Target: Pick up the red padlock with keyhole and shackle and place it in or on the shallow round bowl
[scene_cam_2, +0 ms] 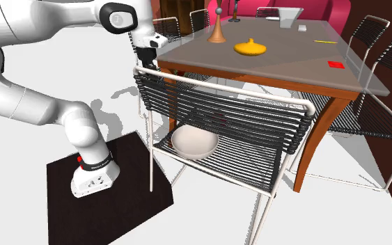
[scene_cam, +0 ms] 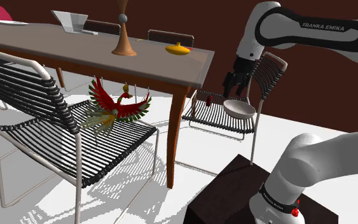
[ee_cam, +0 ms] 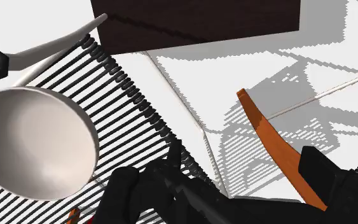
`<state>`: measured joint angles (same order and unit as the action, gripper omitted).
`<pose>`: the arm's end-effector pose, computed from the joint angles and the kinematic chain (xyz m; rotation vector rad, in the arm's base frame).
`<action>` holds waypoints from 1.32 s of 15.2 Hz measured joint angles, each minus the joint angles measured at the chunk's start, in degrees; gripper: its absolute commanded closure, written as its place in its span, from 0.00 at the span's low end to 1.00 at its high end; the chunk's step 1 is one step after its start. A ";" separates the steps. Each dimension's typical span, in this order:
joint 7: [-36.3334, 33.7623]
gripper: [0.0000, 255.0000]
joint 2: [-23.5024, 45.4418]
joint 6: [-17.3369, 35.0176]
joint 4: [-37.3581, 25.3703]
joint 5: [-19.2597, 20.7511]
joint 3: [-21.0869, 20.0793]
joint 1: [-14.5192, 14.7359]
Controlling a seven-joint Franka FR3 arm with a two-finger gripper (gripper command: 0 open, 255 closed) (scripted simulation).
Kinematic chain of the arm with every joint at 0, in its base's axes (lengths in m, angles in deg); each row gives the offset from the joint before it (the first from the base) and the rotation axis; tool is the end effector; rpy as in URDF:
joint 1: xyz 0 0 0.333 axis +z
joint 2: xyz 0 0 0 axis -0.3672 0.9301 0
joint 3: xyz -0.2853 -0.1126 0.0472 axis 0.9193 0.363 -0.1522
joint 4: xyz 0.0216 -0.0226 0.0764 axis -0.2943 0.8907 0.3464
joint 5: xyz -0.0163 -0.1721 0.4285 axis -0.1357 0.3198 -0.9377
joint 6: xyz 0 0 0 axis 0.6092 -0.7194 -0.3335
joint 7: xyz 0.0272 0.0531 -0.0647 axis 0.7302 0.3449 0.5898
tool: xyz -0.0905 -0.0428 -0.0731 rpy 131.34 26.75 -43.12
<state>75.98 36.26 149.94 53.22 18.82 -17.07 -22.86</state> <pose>0.3861 -0.0315 0.5683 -3.0578 0.2244 -0.0571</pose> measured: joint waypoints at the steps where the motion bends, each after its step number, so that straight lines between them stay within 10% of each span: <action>1: 0.00 0.00 0.00 0.00 0.00 0.00 0.00 0.00; 10: -11.87 0.00 17.44 8.33 -8.19 -0.51 -0.19 -4.88; 20: -25.50 0.00 36.81 -2.02 -22.53 -0.77 2.27 -10.52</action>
<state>50.48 73.07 147.92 30.68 18.06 -14.80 -33.38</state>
